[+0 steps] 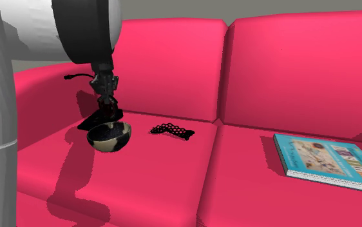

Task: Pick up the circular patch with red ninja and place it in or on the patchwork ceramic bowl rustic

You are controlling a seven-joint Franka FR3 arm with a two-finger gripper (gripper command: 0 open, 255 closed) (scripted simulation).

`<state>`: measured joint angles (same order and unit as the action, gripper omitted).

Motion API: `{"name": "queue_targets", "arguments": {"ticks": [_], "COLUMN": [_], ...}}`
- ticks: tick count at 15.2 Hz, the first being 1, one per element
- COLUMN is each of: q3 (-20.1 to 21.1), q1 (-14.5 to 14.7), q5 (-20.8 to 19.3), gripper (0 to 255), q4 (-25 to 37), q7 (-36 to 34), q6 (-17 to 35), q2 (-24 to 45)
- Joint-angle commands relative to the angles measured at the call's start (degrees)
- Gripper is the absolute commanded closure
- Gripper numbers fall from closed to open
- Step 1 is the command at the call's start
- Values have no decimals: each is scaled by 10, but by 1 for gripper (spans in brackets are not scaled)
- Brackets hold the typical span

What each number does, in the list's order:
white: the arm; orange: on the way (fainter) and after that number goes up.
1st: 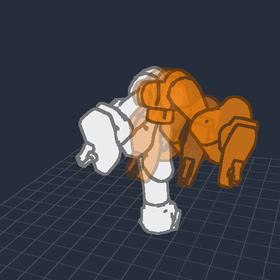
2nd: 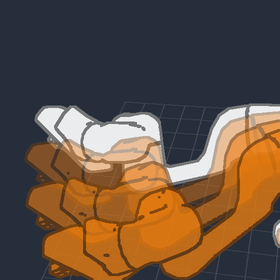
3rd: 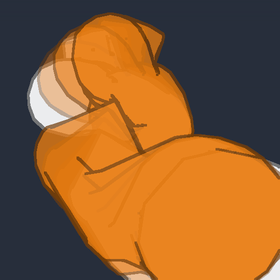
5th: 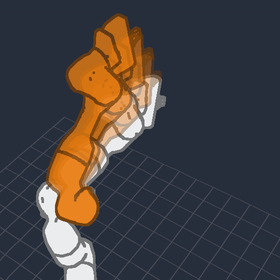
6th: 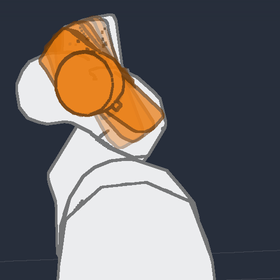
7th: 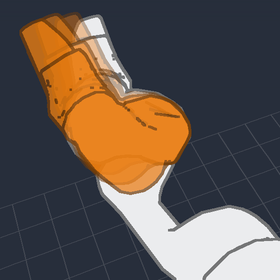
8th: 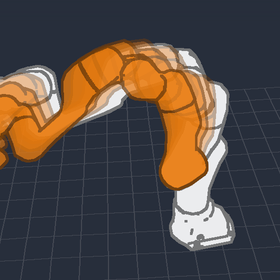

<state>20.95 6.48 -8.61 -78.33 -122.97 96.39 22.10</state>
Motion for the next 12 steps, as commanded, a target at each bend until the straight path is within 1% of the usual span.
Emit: {"name": "queue_targets", "arguments": {"ticks": [1,6,12], "q3": [0,-2,-2], "q1": [-2,-4,-4], "q5": [0,-1,-1], "gripper": [255,255,255], "q4": [-17,-54,-54], "q7": [-1,-3,-3], "q6": [17,55,55], "q2": [0,1,1]}}
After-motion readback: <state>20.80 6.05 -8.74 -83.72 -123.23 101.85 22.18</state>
